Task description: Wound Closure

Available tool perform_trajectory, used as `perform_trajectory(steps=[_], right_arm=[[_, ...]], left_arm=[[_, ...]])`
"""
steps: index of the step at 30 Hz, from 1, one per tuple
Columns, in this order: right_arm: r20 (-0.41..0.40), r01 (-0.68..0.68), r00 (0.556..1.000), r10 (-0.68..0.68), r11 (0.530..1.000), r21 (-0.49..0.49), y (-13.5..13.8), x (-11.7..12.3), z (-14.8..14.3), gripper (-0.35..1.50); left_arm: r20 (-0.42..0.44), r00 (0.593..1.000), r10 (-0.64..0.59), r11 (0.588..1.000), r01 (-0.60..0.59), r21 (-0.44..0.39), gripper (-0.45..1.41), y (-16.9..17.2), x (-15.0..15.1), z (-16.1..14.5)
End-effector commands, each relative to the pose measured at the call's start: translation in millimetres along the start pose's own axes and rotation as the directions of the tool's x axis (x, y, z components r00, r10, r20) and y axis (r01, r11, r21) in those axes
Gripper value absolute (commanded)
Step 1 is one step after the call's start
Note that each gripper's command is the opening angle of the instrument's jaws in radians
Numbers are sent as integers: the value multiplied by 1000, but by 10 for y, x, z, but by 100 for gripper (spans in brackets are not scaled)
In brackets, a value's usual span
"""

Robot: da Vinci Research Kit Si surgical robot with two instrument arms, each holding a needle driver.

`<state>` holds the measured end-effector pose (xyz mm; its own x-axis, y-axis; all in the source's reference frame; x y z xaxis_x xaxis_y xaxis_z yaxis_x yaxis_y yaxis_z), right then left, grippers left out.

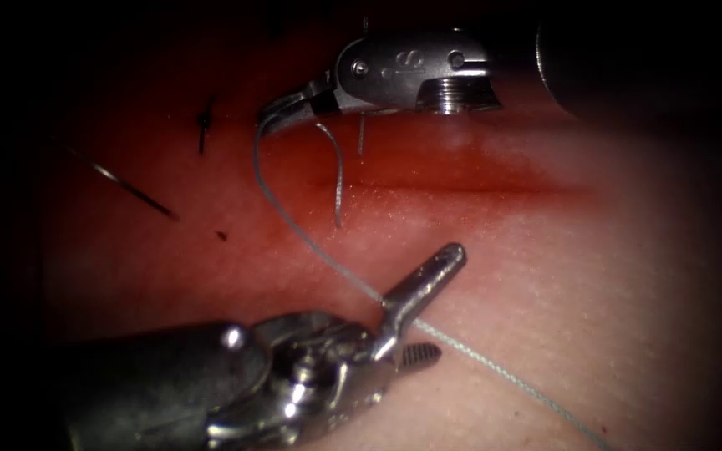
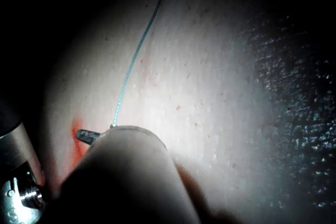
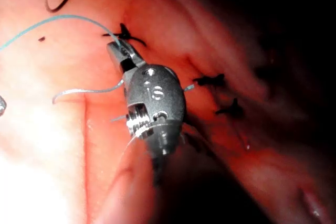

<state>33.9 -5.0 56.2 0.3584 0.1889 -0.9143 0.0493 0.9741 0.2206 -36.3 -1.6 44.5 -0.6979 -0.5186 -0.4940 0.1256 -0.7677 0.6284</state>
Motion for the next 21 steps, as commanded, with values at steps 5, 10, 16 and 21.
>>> perform_trajectory(steps=[5, 10, 16, 21], right_arm=[[1, -2, 1000, 2, 1000, -3, 11, 0, 10, -35], [2, -9, 1000, 9, 1000, -4, 13, -1, 10, -35], [-2, -9, 1000, 9, 1000, -3, 13, -1, 10, -35], [-2, -8, 1000, 8, 1000, -2, 11, -1, 10, -35]], left_arm=[[-24, 1000, 17, 1000, -17, -3, 73, 13, 16, 21], [-41, 999, 22, 1000, -22, 3, 69, 16, 25, 22], [-59, 998, 23, 1000, -23, 6, 61, 13, 35, 17], [-64, 998, 24, 1000, -24, 7, 17, 12, 37, 18]])
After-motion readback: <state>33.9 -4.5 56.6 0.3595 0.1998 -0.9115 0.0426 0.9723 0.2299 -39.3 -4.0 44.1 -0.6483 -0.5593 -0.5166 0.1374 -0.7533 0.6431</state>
